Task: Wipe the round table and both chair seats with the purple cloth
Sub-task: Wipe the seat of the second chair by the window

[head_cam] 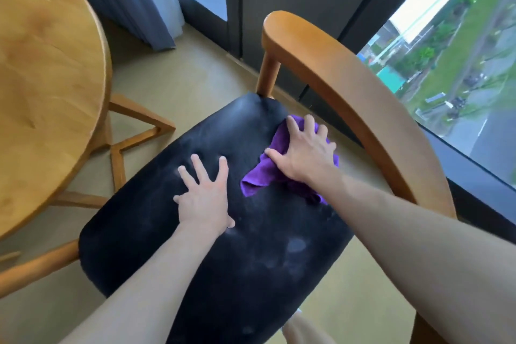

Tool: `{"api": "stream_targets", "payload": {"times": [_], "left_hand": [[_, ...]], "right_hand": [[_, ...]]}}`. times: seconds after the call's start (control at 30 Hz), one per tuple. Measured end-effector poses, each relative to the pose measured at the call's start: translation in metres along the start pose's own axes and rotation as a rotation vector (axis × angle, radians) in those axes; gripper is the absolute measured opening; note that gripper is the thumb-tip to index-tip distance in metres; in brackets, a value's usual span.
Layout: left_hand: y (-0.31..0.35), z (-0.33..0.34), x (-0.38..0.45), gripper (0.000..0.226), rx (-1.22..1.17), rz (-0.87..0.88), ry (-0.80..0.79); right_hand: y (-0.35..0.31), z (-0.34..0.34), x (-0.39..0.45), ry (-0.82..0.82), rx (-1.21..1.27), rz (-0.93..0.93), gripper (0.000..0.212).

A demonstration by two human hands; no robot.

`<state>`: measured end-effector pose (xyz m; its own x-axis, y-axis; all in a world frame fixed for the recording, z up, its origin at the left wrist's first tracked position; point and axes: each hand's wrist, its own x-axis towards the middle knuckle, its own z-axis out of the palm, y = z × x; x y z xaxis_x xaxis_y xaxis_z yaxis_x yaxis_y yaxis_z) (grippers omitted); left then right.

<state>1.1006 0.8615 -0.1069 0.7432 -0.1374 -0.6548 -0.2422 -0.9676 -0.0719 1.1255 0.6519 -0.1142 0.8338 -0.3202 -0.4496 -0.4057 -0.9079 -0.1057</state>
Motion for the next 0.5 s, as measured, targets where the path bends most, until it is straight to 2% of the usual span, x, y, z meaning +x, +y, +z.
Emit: {"api": "stream_targets", "payload": {"times": [0.07, 0.23, 0.4, 0.5], "left_hand": [[-0.002, 0.003, 0.001, 0.147, 0.009, 0.017, 0.002], [-0.006, 0.006, 0.003, 0.147, 0.056, 0.069, 0.034], [-0.017, 0.009, 0.004, 0.144, 0.147, 0.179, 0.031], [-0.025, 0.005, 0.005, 0.140, 0.182, 0.246, 0.008]], "right_hand": [[0.011, 0.009, -0.016, 0.053, 0.037, 0.012, 0.066], [0.018, 0.003, -0.038, 0.011, 0.129, 0.121, 0.048], [-0.030, -0.009, -0.018, 0.220, 0.338, 0.129, 0.058], [-0.074, -0.001, -0.003, 0.180, 0.189, 0.132, 0.057]]}}
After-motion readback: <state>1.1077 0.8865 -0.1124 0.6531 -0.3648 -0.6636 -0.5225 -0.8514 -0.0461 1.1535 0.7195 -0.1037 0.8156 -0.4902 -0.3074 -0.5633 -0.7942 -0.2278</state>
